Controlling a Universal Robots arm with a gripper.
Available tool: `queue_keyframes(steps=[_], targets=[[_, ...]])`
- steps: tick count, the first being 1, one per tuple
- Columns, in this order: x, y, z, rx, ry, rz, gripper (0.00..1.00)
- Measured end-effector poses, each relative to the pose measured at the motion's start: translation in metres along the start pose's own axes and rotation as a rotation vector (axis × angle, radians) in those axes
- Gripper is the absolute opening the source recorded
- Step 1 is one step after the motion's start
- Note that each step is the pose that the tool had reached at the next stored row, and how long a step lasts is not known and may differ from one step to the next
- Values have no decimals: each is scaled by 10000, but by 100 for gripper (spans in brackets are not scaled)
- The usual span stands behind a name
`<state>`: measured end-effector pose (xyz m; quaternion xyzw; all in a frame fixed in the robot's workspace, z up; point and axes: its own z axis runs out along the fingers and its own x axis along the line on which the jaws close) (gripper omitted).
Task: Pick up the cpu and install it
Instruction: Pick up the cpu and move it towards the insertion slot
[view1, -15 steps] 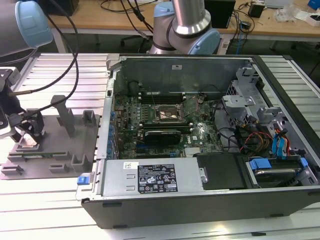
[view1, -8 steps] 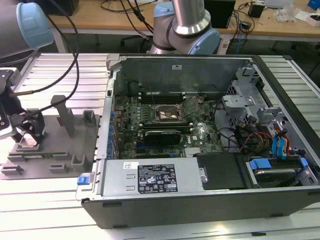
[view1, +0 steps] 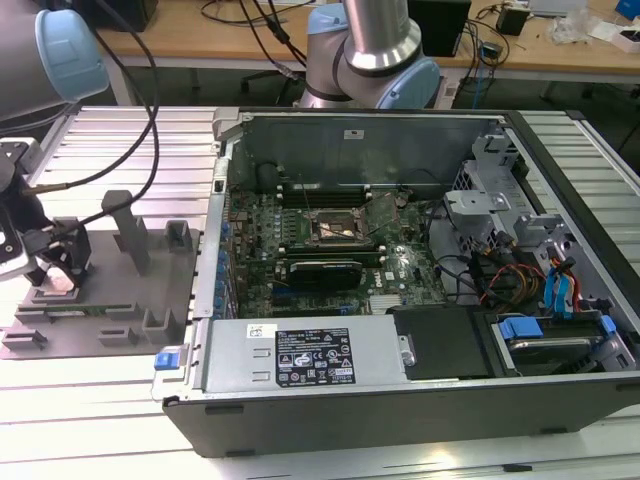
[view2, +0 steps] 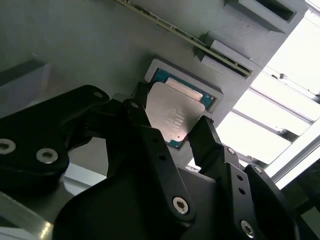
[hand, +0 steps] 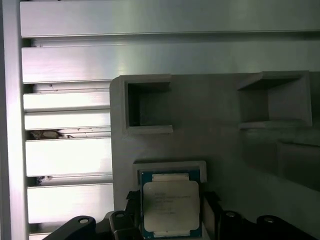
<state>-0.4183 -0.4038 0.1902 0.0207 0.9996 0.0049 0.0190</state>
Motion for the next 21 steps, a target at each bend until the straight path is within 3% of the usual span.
queue_keyframes(steps=[21], targets=[[2,22,21,-26,3,-65,60]])
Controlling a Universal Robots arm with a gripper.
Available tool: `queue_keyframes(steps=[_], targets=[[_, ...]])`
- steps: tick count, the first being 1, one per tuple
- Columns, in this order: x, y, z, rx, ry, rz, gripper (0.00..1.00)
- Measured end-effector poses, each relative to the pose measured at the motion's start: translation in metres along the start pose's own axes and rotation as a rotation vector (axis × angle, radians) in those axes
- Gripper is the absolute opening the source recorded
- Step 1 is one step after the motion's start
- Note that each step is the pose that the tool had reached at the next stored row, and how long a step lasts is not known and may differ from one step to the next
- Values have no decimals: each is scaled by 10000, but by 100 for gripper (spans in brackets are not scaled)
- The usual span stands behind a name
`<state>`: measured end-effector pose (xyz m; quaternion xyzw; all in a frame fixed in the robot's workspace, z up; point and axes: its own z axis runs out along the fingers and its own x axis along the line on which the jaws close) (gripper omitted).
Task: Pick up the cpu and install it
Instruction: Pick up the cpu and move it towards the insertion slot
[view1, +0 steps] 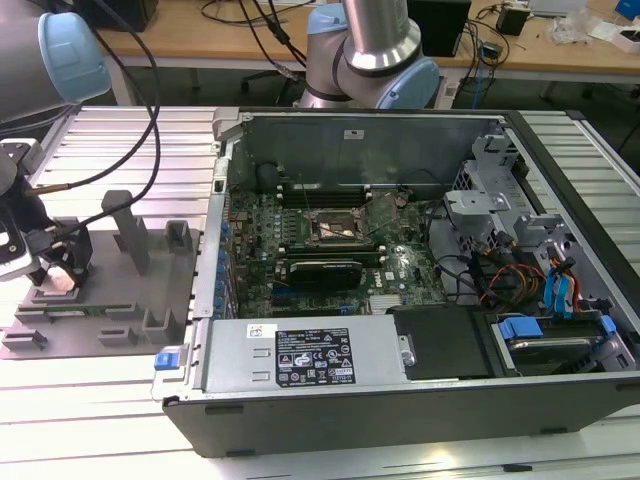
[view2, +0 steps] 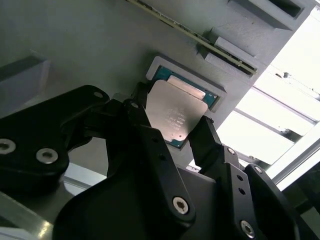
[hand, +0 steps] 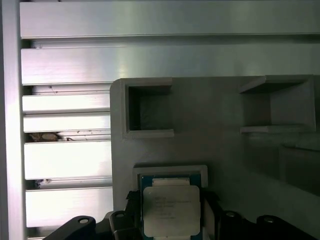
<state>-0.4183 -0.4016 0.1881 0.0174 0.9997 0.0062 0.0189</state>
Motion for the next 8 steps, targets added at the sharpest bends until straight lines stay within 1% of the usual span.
queue_keyframes(steps=[1,2,8], targets=[[0,0,0,-3,0,0,59],[0,0,0,-5,0,0,55],[0,0,0,-15,0,0,55]])
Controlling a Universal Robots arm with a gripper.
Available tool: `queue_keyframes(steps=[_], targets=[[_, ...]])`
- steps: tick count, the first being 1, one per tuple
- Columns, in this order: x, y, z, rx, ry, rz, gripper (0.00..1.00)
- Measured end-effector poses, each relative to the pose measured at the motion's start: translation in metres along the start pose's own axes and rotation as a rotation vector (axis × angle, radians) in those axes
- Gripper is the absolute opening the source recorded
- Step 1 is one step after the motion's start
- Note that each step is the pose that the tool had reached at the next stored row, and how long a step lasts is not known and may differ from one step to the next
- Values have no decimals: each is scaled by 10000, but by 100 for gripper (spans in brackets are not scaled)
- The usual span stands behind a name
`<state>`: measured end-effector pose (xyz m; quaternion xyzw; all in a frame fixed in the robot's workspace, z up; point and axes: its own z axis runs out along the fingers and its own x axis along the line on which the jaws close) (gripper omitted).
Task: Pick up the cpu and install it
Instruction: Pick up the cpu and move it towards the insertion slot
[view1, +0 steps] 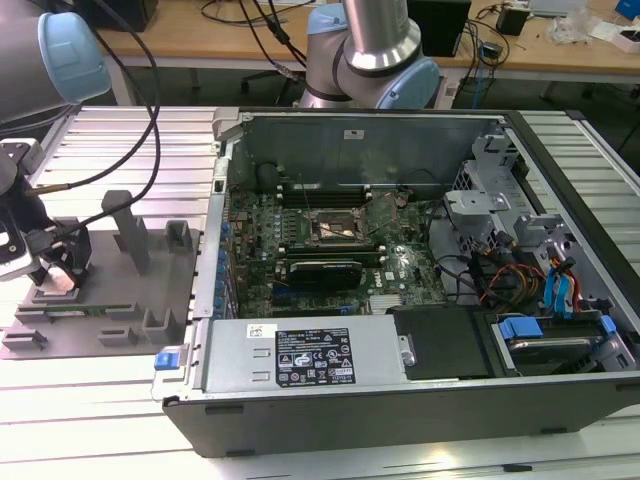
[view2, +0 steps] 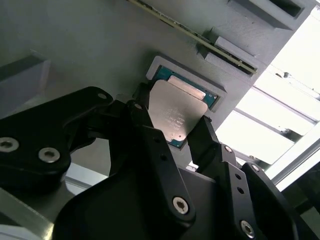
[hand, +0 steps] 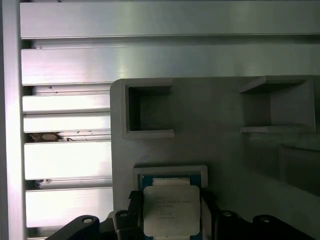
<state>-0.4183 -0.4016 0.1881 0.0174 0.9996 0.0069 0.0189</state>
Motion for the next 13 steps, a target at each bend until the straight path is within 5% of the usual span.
queue_keyframes(steps=[13], targets=[[-5,2,-143,-10,3,-219,55]])
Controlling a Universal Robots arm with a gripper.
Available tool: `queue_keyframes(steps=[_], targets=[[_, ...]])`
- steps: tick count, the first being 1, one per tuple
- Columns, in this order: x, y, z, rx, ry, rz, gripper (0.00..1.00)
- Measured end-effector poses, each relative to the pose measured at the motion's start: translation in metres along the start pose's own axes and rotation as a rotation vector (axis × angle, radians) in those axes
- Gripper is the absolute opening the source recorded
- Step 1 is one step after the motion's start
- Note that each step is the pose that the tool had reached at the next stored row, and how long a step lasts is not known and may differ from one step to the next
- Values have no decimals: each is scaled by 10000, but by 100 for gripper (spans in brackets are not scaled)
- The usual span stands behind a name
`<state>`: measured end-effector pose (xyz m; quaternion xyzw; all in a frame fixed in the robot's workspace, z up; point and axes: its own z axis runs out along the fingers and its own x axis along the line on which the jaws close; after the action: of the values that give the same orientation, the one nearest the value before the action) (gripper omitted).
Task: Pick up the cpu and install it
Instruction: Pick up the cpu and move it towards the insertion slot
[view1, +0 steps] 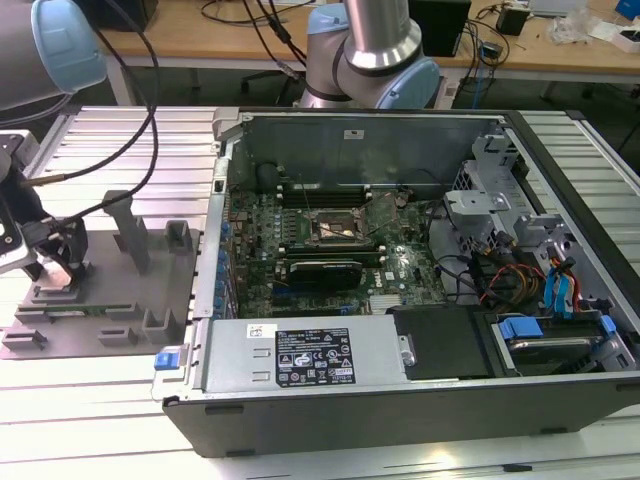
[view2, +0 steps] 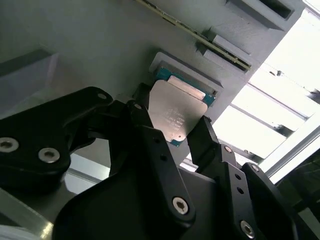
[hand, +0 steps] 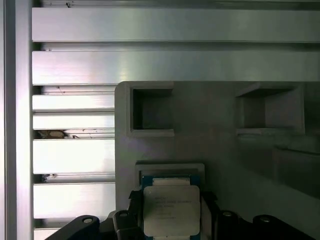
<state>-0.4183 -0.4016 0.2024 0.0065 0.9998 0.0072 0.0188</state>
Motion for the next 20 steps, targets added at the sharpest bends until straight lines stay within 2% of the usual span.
queue_keyframes(steps=[7,13,20], targets=[[-8,3,-211,-1,0,-8,55],[-19,8,-492,-1,0,-9,55],[-28,12,-736,-1,-2,-8,55]])
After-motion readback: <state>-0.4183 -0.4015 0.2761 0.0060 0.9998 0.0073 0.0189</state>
